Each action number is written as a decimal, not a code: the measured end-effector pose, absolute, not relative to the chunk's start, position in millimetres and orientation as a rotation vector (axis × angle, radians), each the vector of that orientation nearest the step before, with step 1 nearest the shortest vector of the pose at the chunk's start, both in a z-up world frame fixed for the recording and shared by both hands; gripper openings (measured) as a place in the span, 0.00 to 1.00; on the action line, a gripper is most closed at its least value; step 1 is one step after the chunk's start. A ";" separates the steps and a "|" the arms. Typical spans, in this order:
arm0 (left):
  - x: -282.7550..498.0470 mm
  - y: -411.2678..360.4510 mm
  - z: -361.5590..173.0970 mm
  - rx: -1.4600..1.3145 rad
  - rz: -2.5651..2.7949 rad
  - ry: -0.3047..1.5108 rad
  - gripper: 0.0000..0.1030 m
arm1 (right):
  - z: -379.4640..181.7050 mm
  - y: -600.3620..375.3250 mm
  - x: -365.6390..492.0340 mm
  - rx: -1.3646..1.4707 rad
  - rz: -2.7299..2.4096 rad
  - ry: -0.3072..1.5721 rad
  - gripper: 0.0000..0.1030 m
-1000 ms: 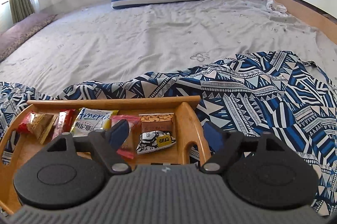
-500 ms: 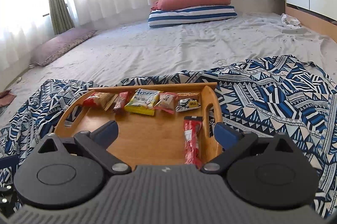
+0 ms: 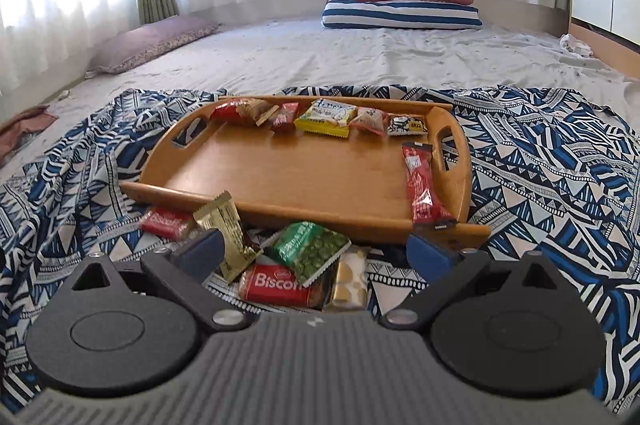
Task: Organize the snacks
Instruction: 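Move both tools back toward the snack pile, then grasp the white pack with the left tool while the right tool grasps a cream biscuit pack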
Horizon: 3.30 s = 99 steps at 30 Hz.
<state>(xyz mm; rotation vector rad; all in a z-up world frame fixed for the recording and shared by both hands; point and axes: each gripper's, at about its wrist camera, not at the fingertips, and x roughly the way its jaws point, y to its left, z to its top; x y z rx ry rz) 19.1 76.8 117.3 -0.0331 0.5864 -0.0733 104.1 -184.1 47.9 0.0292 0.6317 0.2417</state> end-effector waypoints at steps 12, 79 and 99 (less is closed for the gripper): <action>40.8 64.0 86.9 -0.055 -0.098 0.661 0.89 | 1.6 -199.8 111.2 0.027 0.150 0.703 0.58; 109.4 36.5 59.2 -0.217 -0.185 0.639 0.41 | 15.2 -173.8 34.2 -0.021 0.112 0.636 0.28; 114.4 33.0 56.8 -0.152 -0.212 0.650 0.75 | 36.8 -168.9 75.9 0.030 0.143 0.575 0.28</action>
